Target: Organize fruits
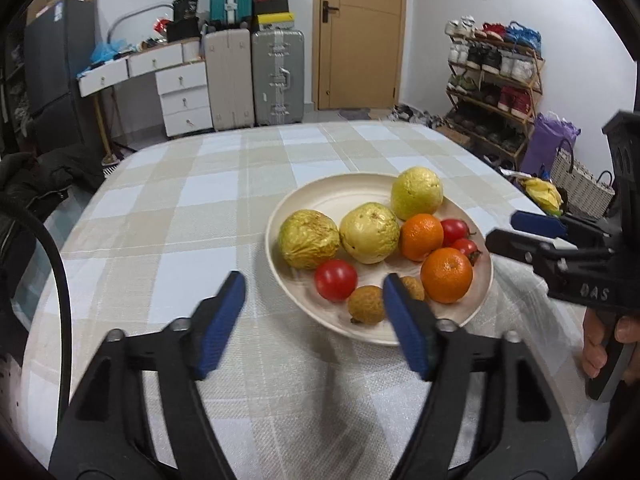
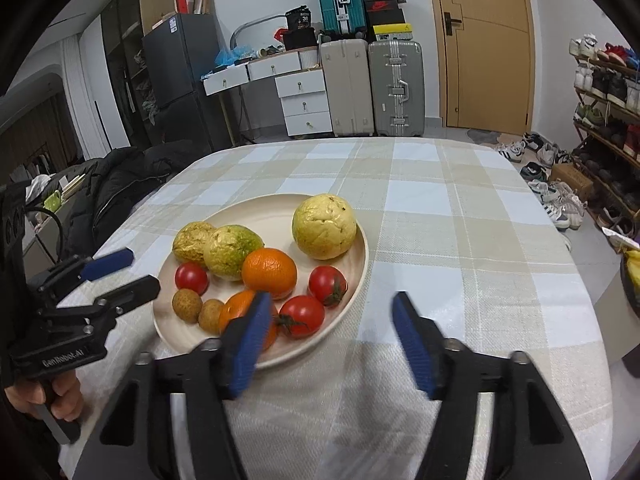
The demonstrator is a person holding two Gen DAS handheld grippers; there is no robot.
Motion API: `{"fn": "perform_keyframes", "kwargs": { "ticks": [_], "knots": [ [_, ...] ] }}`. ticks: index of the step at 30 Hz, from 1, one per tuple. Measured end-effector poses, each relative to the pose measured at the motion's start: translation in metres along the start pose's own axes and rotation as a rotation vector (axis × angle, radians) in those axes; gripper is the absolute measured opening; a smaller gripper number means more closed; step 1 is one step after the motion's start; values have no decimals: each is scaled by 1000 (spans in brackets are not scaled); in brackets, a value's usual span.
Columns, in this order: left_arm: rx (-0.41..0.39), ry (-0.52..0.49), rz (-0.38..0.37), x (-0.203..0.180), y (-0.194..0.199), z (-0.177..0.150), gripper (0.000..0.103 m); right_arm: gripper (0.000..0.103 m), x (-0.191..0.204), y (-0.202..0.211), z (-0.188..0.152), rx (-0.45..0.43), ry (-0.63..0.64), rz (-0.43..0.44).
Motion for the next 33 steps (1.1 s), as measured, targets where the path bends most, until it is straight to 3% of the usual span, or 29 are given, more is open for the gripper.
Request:
{"fn": "perform_keyframes", "kwargs": {
  "ticks": [2,4,6,9,15,33],
  "knots": [
    [-40,7,3,1,12,-2,85,97,-1,8,-4,-35,-8,-6],
    [-61,9,15,1,20,-3,90,102,-1,15,-7,-59,-21,19],
    [-88,15,25,1,29,-6,102,103,0,20,-9,-75,-23,52],
    [-135,14,29,0,43,-9,102,103,5,28,-10,-104,11,67],
    [-134,0,31,-6,56,-18,102,103,12,44,-14,-169,19,117],
    [-197,-22,4,-19,75,-25,102,103,17,58,-23,-232,35,107]
  ]
}}
Point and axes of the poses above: each gripper's, at about its wrist camera, not at the fingertips, and y roughly against the way its jaws point, x to its left, z to its top, the point moved 1 cm from there along -y, roughly the way its jaws point, and after that the axes turned 8 degrees about -z, right-handed, at the moved point
